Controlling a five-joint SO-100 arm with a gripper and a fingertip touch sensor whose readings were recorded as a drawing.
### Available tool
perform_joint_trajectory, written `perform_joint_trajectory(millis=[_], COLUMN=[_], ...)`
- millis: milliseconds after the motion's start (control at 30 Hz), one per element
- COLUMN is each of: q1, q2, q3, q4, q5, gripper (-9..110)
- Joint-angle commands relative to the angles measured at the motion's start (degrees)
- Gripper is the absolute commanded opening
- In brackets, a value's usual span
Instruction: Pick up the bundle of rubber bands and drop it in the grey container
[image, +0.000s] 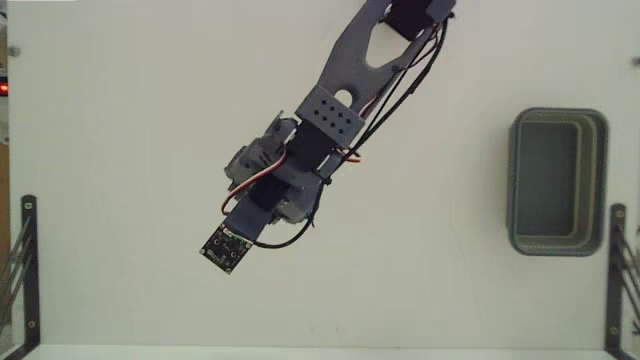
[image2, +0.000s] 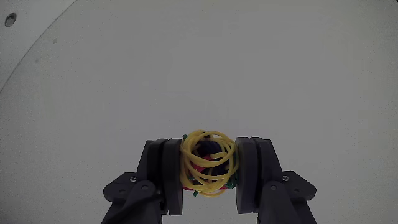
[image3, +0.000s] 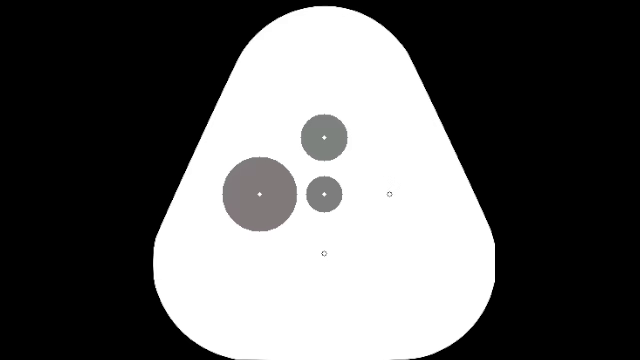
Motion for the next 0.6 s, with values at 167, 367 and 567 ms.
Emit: perform_joint_trajectory(millis=[167, 367, 567], q1=[1.26, 1.26, 1.26], q2=[0.53, -0.86, -2.57], q3=[-8.19, -13.29, -18.90], q4=[4.93, 8.65, 12.55], q5=[0.18, 0.18, 0.18], gripper=[46, 46, 46])
